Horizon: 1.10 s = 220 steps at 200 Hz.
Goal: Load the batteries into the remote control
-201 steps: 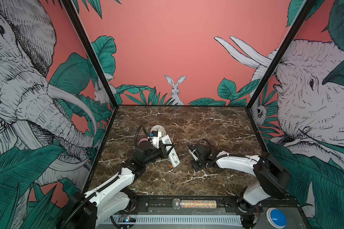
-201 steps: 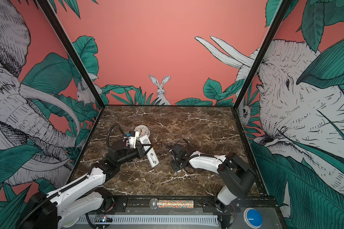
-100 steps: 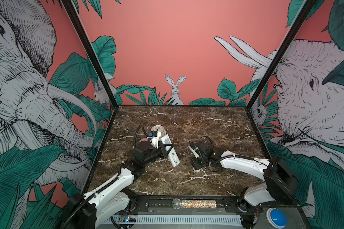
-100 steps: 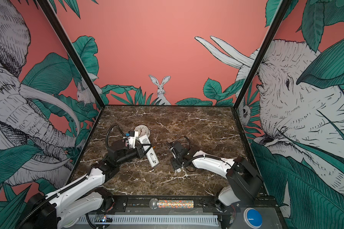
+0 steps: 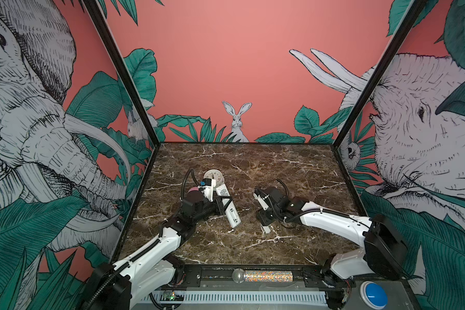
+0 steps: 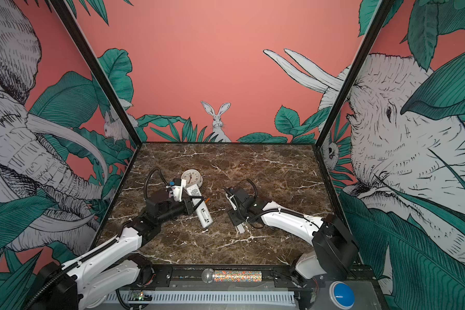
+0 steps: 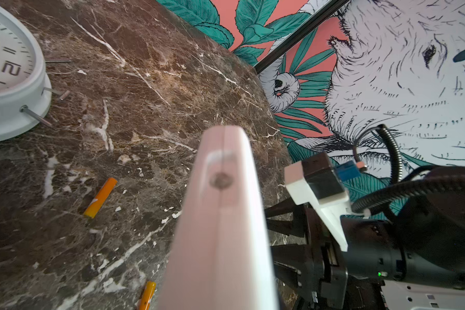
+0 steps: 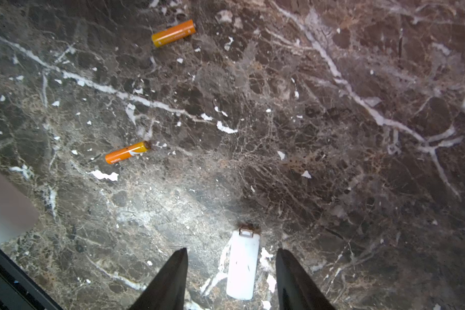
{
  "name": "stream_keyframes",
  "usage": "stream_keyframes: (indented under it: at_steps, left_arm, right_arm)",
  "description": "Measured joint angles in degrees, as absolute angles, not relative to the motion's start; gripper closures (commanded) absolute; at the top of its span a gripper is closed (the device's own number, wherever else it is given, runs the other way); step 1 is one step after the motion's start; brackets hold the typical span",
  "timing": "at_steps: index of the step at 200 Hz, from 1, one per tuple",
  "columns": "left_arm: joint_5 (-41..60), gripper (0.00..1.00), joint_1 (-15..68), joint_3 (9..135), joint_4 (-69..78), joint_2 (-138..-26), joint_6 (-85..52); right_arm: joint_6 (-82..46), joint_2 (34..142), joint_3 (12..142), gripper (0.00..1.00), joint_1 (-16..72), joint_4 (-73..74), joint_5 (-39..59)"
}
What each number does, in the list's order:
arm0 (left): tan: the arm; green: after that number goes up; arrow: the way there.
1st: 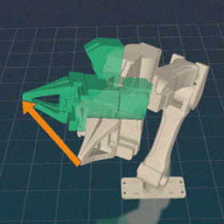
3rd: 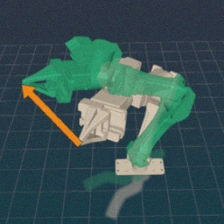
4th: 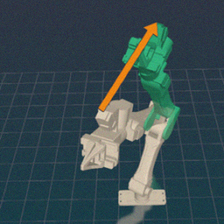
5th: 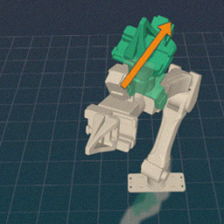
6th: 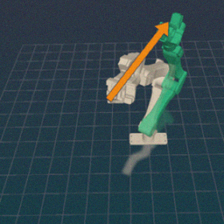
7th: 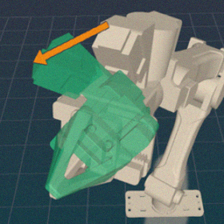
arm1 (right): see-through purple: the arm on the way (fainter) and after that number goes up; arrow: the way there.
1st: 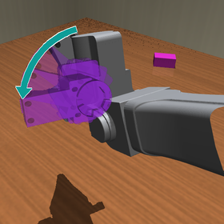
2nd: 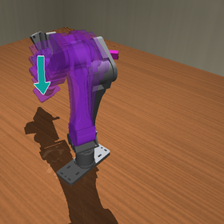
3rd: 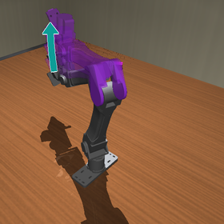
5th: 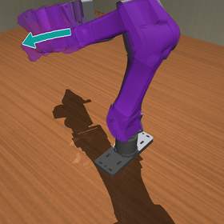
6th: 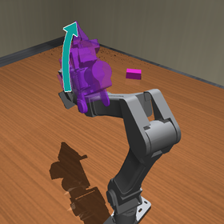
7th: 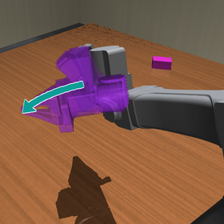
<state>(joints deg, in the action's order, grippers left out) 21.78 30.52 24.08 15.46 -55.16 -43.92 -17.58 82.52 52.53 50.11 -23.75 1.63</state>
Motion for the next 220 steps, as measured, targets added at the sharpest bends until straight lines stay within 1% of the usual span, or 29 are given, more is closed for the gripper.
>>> stream_keyframes:
  at_steps: [52,116,176,220]
  left_arm:
    - [22.1,1.00,27.6,22.9,12.1,-52.4,-43.9]
    - [23.6,1.00,23.8,22.0,8.7,-48.5,-43.7]
    - [26.2,1.00,18.1,20.4,6.1,-45.5,-43.3]
    - [27.7,1.00,16.0,19.5,5.2,-44.2,-43.2]
  right_arm:
    - [-7.8,82.5,52.7,0.41,52.9,-20.4,5.1]
    - [5.6,85.5,56.0,0.37,53.1,-19.4,10.0]
    - [14.6,89.2,58.0,0.38,53.3,-19.5,14.5]
    - [18.3,93.9,62.2,0.39,53.7,-20.0,15.9]
